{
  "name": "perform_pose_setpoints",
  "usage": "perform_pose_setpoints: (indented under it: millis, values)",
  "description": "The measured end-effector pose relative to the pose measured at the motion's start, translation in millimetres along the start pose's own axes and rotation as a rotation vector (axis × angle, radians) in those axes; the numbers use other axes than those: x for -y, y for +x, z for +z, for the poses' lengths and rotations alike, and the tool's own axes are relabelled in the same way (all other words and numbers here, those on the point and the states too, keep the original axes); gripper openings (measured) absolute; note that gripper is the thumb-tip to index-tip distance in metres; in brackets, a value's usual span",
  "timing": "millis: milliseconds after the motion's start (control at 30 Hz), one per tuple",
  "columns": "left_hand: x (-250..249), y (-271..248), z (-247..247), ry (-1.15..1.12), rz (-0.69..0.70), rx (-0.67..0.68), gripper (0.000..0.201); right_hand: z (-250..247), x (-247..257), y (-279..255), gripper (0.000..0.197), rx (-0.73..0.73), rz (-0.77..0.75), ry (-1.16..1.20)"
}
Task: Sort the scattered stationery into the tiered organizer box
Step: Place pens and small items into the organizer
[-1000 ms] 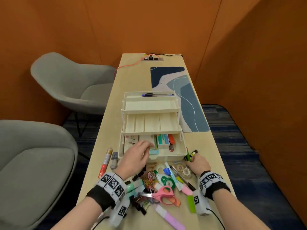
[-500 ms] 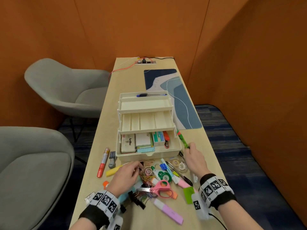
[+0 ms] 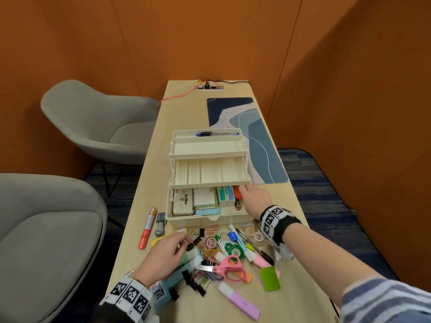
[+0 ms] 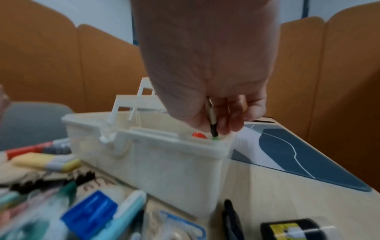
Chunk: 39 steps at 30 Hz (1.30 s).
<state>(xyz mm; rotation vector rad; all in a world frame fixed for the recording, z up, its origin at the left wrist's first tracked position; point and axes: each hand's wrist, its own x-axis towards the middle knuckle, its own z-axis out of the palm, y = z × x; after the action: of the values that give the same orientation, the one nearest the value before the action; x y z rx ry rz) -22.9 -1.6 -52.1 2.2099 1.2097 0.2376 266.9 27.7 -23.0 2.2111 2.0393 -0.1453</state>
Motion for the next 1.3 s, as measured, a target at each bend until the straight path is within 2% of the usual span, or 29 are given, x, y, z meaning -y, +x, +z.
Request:
perform_pose_setpoints:
  millis: [133,267,333,400,467,500,567,600,833,967,1100,1133,1200,1300]
  values:
    - [-14,6,10,0.053,0.047,0.066,0.020,9,-6,9,0.020,-0.035,-0.105,-0.075]
    - [-39,22,24,0.074,0.140,0.120,0.022,8,-22,-1,0.030,-0.047,-0.138,0.051]
    - [-54,32,31,0.094,0.176,0.142,0.023,12,-33,-16,0.026,-0.153,-0.037,0.212]
    - [-70,43,39,0.113,0.218,0.162,0.024,22,-45,-34,0.019,-0.219,0.204,0.379]
    - [-84,54,48,0.153,0.259,0.187,0.024,38,-53,-49,0.016,-0.128,0.408,0.504]
    - [-90,58,53,0.172,0.276,0.200,0.024,48,-54,-55,0.017,-0.040,0.447,0.539]
    - [-99,65,60,0.222,0.299,0.223,0.025,67,-51,-63,0.022,0.096,0.428,0.557]
    - [-102,66,63,0.241,0.306,0.228,0.025,73,-49,-64,0.025,0.120,0.406,0.535]
    - [-103,74,78,0.299,0.293,0.184,0.022,83,-40,-53,0.021,0.123,0.376,0.519]
    - [-103,78,81,0.303,0.263,0.091,0.022,79,-43,-58,0.021,0.033,0.489,0.624]
    - [-97,80,75,0.286,0.210,0.021,0.024,49,-48,-70,0.014,-0.168,0.650,1.045]
    - [-94,80,73,0.291,0.199,0.013,0.024,36,-48,-70,0.014,-0.220,0.627,1.124]
    - [-89,79,69,0.315,0.170,0.027,0.026,12,-45,-64,0.011,-0.245,0.481,1.116]
    - [-86,75,66,0.378,0.167,0.060,0.027,-6,-33,-42,0.008,-0.213,0.231,0.727]
